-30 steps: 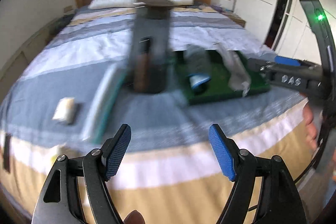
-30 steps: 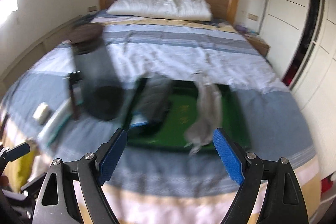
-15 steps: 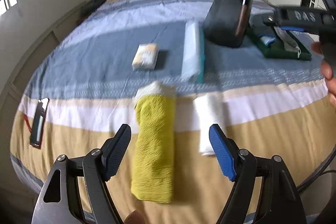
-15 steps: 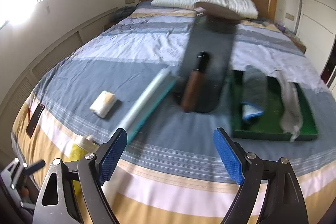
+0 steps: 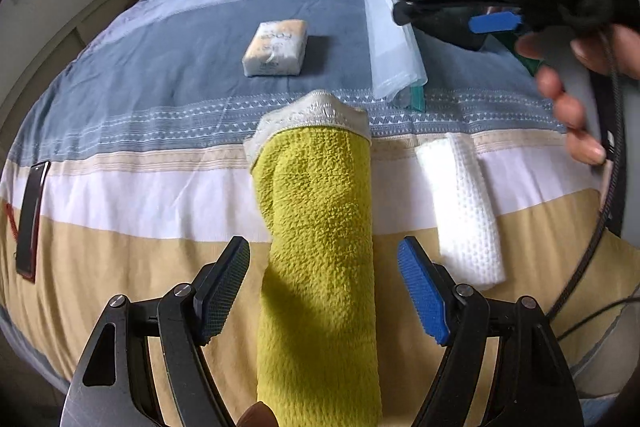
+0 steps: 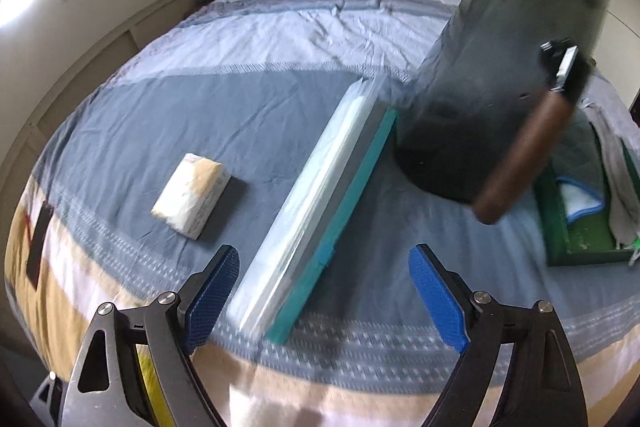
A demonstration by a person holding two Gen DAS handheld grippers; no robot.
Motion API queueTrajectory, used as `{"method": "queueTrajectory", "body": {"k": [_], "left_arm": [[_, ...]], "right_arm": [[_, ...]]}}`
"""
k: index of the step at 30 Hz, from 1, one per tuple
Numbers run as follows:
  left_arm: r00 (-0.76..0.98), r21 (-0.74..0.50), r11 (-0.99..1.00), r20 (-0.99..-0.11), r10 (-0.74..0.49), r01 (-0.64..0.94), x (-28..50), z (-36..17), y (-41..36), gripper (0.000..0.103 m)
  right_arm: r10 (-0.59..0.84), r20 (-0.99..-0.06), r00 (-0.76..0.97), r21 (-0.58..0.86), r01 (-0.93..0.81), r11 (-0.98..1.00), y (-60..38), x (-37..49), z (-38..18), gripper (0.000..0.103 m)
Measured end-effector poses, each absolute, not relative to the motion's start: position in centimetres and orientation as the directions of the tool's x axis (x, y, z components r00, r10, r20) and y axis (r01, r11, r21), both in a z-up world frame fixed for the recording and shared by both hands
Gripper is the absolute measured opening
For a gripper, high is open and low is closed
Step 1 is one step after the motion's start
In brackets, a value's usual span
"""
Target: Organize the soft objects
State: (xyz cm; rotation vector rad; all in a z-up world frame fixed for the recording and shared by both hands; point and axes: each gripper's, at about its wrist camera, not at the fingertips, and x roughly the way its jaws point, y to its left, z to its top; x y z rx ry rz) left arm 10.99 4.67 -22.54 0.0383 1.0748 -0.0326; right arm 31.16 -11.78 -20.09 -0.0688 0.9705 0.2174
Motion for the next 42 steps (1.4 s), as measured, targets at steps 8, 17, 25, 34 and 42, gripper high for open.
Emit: {"method": "queueTrajectory", "body": {"k": [8,17,25,34,42], "left_arm": [[0.446,0.015,0.999,-0.895,-0.006,0.044,11.7,-24.3,4.9,0.071],[0.44,0.014,0.999,-0.898,-0.007,0.045,12.3,-25.1,4.9,0.071],[0.449,0.019,0.999,-0.894,-0.001,0.039,12.0,-25.5,4.4,0.067],[0.459,0.007,0.999,-0.888,-0.015,0.046,12.0,-24.9,3.7,0.02],[0.507,-0.009,1.0,-0.862,-0.009,0.002,11.2,-22.3,4.6,0.016]], "right_arm": [[0.16,-0.85,0.502,0.095,-0.152,0.984,-11.6,35.6,-23.8,0.088],[0.153,-0.86,0.486,0.089,-0.152,0.984,-10.2,38.5,-26.7,0.086],[0.123,-0.867,0.483,0.05,-0.161,0.986,-9.2,39.7,-28.1,0.04],[0.09,-0.845,0.527,-0.039,-0.23,0.972,-7.6,39.3,-27.5,0.004],[0.117,-0.809,0.576,-0.086,-0.313,0.946,-6.4,37.0,-26.1,0.003]]}}
